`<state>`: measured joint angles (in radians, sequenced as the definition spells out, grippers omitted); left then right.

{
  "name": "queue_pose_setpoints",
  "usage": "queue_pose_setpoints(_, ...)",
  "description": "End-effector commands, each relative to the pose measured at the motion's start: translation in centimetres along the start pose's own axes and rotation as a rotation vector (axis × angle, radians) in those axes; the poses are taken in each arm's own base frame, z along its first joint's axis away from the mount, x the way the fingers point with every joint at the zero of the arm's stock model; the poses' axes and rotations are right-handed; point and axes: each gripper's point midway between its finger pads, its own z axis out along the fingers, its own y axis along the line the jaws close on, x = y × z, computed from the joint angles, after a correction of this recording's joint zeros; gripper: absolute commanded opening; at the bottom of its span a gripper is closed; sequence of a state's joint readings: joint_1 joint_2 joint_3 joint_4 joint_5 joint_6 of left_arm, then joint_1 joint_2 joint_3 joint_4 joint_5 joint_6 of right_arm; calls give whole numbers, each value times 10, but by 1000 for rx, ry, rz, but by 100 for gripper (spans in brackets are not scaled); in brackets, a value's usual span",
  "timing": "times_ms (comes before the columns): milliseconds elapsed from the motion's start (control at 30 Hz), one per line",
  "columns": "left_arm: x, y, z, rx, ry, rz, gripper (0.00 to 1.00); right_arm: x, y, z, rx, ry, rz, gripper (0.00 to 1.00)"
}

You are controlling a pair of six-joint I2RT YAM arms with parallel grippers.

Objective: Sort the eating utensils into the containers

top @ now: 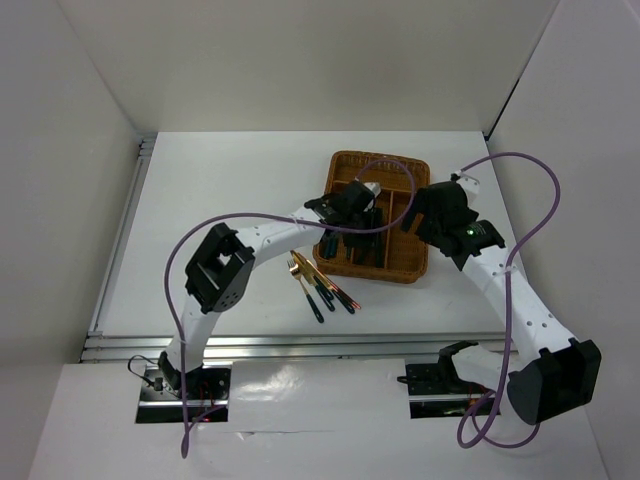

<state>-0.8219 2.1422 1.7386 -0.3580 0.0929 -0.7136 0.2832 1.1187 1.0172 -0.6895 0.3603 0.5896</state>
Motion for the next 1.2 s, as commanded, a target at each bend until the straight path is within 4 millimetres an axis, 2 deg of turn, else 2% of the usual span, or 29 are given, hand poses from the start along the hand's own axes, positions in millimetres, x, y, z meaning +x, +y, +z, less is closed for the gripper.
queue_pose_setpoints(0, -32, -31, -33, 72, -95, 36, 59, -11, 0, -8, -7, -36, 15, 100)
queue_pose_setpoints(100, -42, -37, -56, 68, -132, 49, 65, -11, 4, -9, -30, -31, 18, 100)
queue_pose_setpoints(167, -47, -36, -73, 63, -138, 42, 65, -11, 4, -9, -30, -31, 18, 100)
queue_pose_setpoints(233, -40, -24, -84, 30, -120, 31, 65, -12, 4, -11, -35, -38, 22, 100)
queue_pose_setpoints(267, -38, -22, -92, 25, -127, 31, 69, -14, 4, -14, -41, -46, 25, 100)
queue_pose_setpoints(300, -44, -26, -119, 30, -176, 24, 73, -14, 4, -14, -41, -47, 25, 100)
queue_pose_setpoints(333, -24, -11, -121, -1, -145, -11, 76, -16, 4, -17, -47, -56, 19, 100)
queue_pose_setpoints(400, -10, -2, -141, -15, -156, -60, 76, -17, 5, -19, -61, -57, 22, 100)
queue_pose_setpoints(433, 7, 11, -158, -32, -163, -121, 76, -17, 5, -19, -61, -57, 22, 100)
queue_pose_setpoints(500, 22, 24, -170, -52, -188, -205, 76, -14, 4, -16, -61, -52, 26, 100)
queue_pose_setpoints(533, 45, 46, -166, -109, -170, -288, 74, -15, 7, -16, -76, -53, 29, 100)
queue_pose_setpoints(567, 47, 49, -178, -108, -204, -337, 74, -13, 6, -14, -75, -51, 28, 100)
queue_pose_setpoints(667, 73, 74, -175, -177, -201, -489, 71, -1, 9, -10, -96, -17, 21, 100)
queue_pose_setpoints(767, 83, 79, -172, -211, -219, -547, 70, 2, 12, -9, -114, -6, 21, 100)
queue_pose_setpoints(1033, 111, 100, -121, -380, -81, -592, 67, 2, 11, -9, -120, -13, 24, 100)
queue_pose_setpoints(1167, 120, 106, -109, -425, -62, -612, 65, 5, 9, -8, -114, -6, 12, 100)
